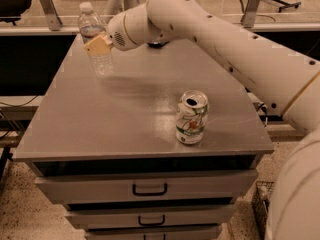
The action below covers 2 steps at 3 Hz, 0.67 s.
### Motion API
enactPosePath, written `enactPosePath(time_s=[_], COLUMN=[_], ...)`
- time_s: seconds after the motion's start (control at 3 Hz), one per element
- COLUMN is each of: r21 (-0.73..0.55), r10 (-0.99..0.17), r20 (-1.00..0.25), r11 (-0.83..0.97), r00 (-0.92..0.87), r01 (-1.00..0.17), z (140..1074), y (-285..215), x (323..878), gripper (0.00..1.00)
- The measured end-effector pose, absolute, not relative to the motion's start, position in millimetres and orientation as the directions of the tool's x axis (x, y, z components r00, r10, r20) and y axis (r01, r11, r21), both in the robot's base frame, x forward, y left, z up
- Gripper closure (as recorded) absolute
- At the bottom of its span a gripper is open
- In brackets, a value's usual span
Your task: Move water bottle near 7up can
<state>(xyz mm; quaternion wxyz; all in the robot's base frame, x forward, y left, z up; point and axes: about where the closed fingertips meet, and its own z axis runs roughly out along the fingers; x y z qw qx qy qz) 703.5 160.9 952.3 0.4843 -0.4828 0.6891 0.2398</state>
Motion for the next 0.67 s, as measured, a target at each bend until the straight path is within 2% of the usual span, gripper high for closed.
enactPosePath(time_s=[0.67], r21=[-0.151], r10=[-0.436], r20=[-0.898], r11=[0.423], r00=[-0.055], r01=[-0.894], z=[962], y=[153], x=[703], gripper=[1.00])
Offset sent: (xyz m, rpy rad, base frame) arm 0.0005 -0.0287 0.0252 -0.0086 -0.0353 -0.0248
